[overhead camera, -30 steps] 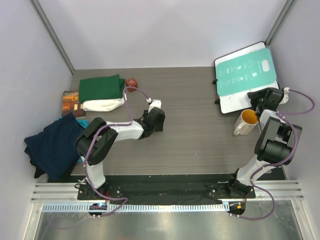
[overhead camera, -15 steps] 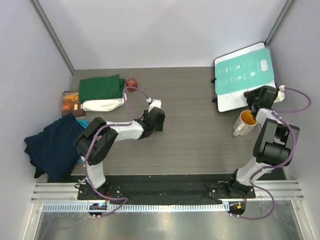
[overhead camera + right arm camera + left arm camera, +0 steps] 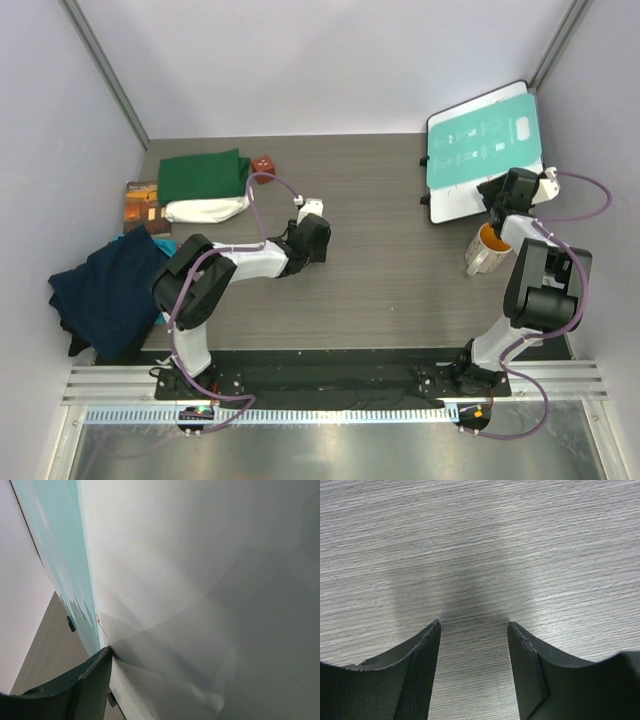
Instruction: Fold and stack the t-shirts
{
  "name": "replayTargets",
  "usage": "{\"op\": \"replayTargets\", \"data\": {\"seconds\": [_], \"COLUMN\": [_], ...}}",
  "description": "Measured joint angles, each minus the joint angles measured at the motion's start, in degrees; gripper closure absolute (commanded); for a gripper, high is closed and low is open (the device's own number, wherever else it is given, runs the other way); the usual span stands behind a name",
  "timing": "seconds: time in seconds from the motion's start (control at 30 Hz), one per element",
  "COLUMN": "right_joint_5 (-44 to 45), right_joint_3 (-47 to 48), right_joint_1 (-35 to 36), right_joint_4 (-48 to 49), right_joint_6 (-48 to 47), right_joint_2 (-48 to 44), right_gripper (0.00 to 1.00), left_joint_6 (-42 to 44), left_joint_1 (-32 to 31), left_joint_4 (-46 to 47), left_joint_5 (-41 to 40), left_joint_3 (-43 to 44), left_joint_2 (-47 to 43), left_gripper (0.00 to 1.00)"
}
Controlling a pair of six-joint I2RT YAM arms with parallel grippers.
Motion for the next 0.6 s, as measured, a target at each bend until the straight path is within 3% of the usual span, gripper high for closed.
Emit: {"op": "replayTargets", "data": {"seconds": [0.6], "right_joint_5": [8.9], "right_joint_3": [0.0], "right_joint_1": [5.3], "right_joint_4": [-0.4], "right_joint_6": [-0.4], "right_joint_2": [-0.2], "right_gripper": [0.99], "left_joint_6": [0.0], "left_joint_1": [0.0], "left_joint_4": [0.0], "left_joint_5": [0.0], "left_joint_3": [0.0], "left_joint_2": [0.0], "left_gripper": [0.43]}}
